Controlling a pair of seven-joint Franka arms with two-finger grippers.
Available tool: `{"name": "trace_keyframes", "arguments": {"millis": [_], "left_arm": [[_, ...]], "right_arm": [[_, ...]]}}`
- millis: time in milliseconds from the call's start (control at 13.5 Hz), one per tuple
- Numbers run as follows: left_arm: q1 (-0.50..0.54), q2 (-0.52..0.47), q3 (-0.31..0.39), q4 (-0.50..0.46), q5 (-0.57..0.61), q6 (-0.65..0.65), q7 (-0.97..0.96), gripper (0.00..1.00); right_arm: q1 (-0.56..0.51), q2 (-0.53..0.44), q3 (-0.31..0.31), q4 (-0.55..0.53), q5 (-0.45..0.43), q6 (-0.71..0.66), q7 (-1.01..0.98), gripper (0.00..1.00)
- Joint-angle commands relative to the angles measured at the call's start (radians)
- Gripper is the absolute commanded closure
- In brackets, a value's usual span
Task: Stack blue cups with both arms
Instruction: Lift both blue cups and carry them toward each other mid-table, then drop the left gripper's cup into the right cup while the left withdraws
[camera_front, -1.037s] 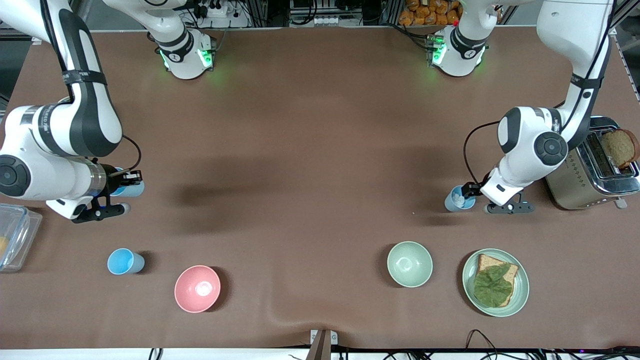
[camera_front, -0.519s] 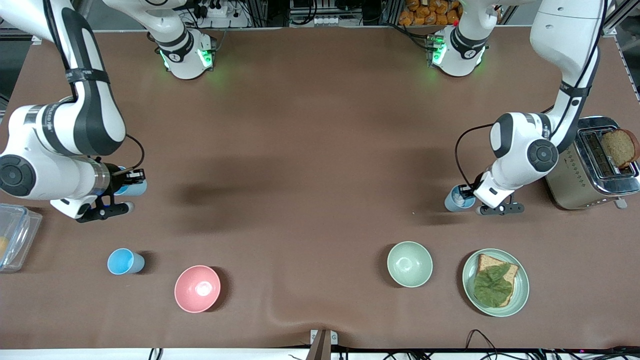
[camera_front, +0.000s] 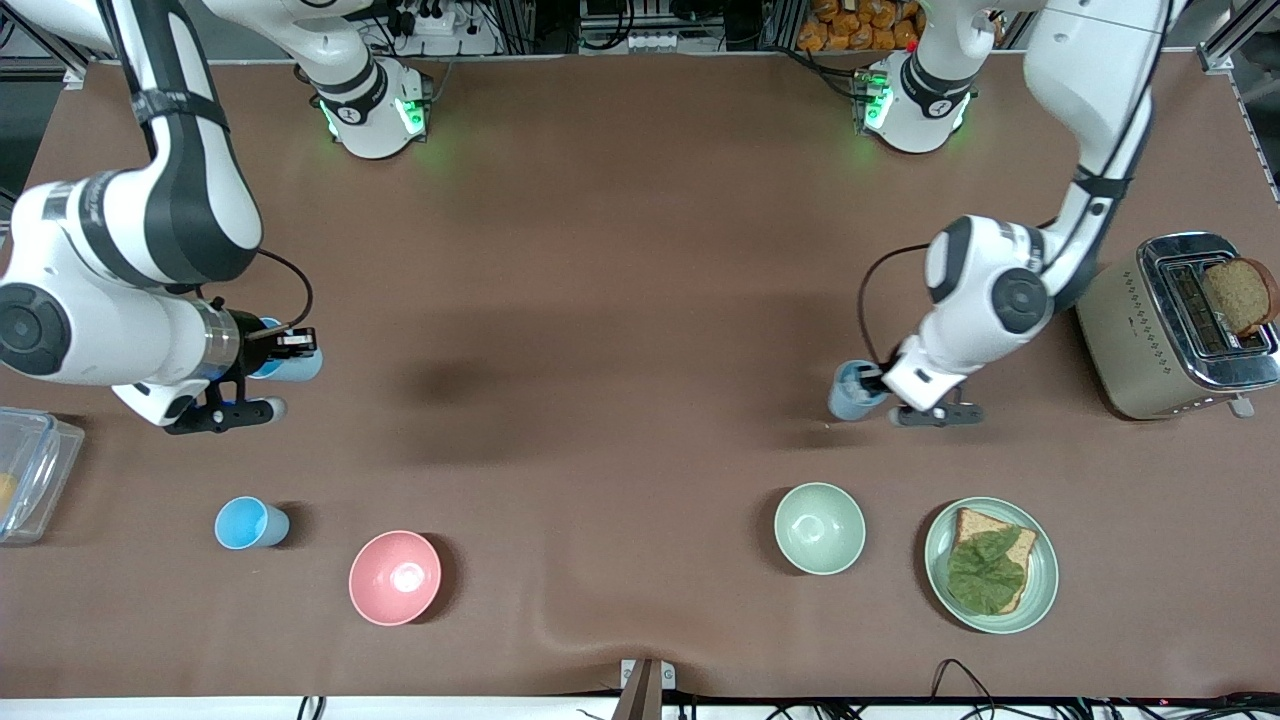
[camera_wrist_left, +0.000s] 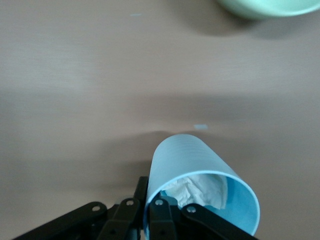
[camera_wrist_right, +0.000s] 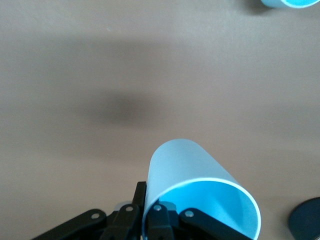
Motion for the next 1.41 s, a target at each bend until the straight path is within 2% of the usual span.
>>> {"name": "trace_keyframes", "arguments": {"millis": [0,296,519,741,815,963,1037,1111,1333], "left_arm": [[-0.137,0.003,-0.027,0.07,-0.021,-0.01,-0.234,1.0],[-0.369,0.102,-0.015,0.191,0.023,-0.01,-0.575,1.0],[-0.435,0.188,-0.016,0.297,0.158,-0.01,-0.791,1.0],[-0.495,0.241,-0.012,0.334,0.166,-0.01,-0.855,1.0],[-0.497,0.245,-0.009,0.334,0.164,-0.01,-0.858,0.97],[-0.497,0.257,-0.009,0.333,0.166,-0.01,-0.87,0.36],[-0.495,0.257,-0.009,0.334,0.164,-0.01,-0.87,0.1],[-0.491,0.248,-0.009,0.333,0.166,-0.011,-0.87,0.0],[-0.472,0.17,-0.009,0.353,0.166,-0.118,-0.87,0.0]], "right_arm": [[0.082,-0.001,-0.006,0.076,0.012,-0.032,0.136,1.0],[0.168,0.01,-0.006,0.123,0.051,-0.034,0.31,1.0],[0.213,0.01,-0.006,0.127,0.104,-0.032,0.422,1.0],[0.254,0.011,-0.007,0.127,0.098,-0.031,0.446,1.0],[0.256,0.01,-0.007,0.126,0.098,-0.031,0.449,1.0],[0.259,0.01,-0.007,0.123,0.096,-0.032,0.452,1.0],[0.26,0.01,-0.007,0.124,0.096,-0.031,0.45,1.0],[0.26,0.01,-0.007,0.126,0.101,-0.031,0.45,1.0],[0.326,0.011,-0.007,0.126,0.09,-0.017,0.45,1.0]]}}
